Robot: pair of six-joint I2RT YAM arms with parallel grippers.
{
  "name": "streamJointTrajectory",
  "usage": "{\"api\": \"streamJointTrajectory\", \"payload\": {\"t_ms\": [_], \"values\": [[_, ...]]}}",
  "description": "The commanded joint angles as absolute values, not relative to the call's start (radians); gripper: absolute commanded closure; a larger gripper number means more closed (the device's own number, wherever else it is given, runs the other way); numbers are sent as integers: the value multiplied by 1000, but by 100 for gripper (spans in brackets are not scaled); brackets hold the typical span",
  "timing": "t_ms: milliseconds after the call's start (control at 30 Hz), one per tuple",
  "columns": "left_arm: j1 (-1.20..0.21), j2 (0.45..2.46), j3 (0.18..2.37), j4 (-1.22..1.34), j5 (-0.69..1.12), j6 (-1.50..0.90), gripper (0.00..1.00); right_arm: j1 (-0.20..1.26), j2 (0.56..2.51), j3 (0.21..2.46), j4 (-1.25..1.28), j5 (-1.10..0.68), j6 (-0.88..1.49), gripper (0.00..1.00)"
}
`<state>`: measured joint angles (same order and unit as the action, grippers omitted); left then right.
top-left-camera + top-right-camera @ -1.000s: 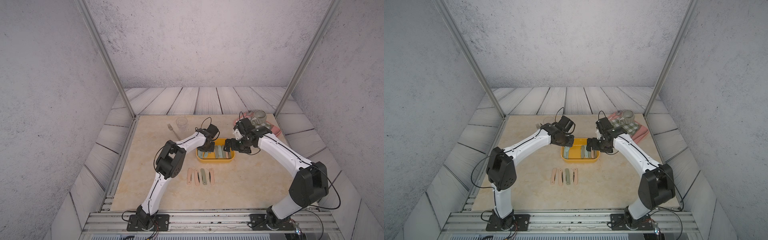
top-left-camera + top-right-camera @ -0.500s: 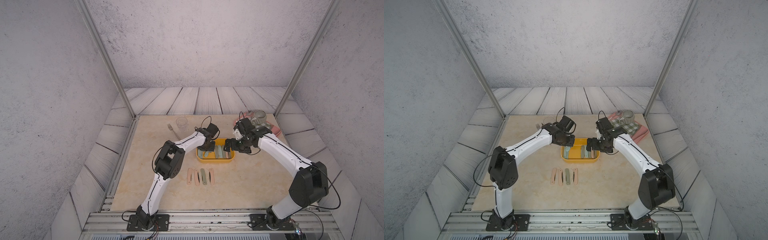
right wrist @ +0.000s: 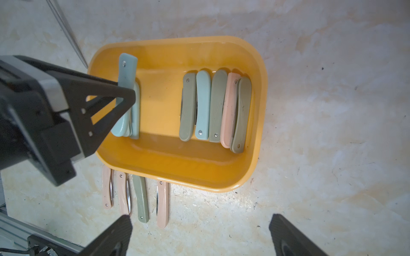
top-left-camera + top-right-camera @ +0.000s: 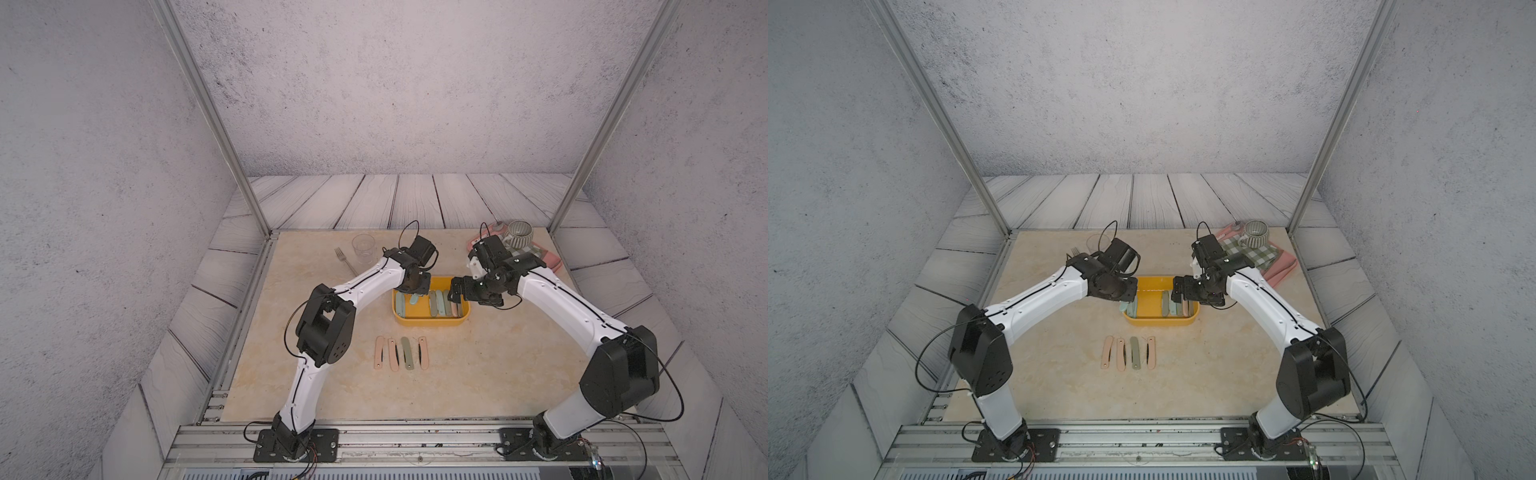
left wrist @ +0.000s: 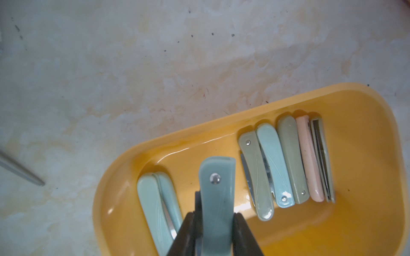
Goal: Take the fruit knife out of the storage box
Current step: Pick up the fruit knife from the storage box.
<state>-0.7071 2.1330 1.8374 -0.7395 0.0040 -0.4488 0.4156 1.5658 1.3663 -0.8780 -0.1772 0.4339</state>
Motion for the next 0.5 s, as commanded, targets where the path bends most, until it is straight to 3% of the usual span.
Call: {"api": "streamJointTrajectory", "payload": {"t_ms": [0, 467], "values": [[-703, 2055, 1804, -772, -9, -437, 86, 412, 1541, 1368, -884, -168, 432, 1], [-694, 1741, 1480, -820, -62, -509, 86, 413, 1564, 1361, -871, -231, 420, 1]]}}
